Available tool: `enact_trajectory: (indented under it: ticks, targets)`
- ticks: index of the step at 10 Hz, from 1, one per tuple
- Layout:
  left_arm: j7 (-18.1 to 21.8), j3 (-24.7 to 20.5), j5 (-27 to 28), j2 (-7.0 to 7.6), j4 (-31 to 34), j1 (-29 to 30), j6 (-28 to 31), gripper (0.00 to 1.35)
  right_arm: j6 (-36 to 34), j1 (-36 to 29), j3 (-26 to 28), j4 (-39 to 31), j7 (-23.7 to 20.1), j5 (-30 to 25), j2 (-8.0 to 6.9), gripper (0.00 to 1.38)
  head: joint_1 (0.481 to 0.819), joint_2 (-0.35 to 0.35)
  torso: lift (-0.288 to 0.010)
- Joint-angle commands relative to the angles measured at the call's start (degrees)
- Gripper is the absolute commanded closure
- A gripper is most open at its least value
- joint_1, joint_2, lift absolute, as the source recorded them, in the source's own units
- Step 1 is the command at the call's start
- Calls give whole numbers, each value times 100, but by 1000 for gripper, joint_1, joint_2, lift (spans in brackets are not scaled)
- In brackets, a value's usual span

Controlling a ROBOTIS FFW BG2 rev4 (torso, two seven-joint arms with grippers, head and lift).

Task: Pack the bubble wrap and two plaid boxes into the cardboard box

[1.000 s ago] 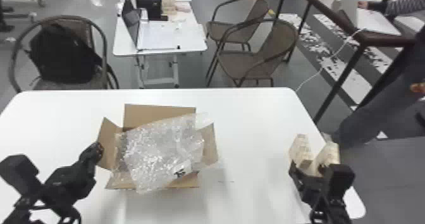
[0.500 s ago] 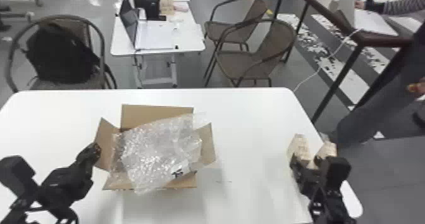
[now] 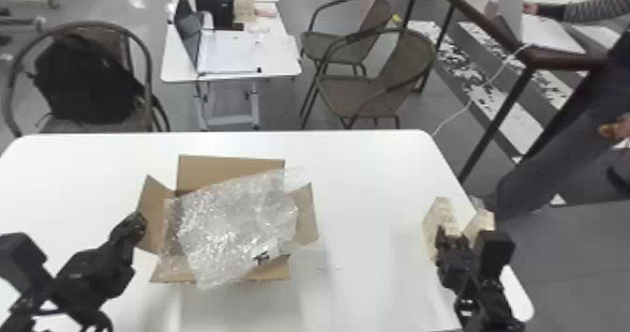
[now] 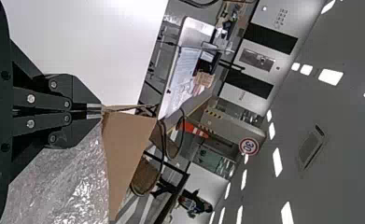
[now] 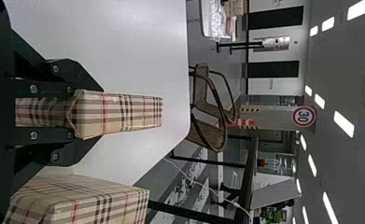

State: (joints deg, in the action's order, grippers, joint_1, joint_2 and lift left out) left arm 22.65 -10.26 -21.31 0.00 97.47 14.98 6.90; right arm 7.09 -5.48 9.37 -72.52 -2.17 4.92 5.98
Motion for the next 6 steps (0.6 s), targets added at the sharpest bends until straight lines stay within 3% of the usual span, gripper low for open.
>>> enact_trajectory:
  ticks: [1,4,6]
  targets:
    - [3,15,5,-15,-17,-13,4,1220,21,4,-5,-78,-99,9,-27,1050,695,-134,-39]
    - [3,33,31,-15,-26,-21,4,1220,-129,-93,-497,-940,-345,378,-88,1050,695,-110,-39]
    - [3,41,48,-15,-26,-30,4,1220,-893,21,-1034,-1906,-785,1028,8,1050,695,-49,-39]
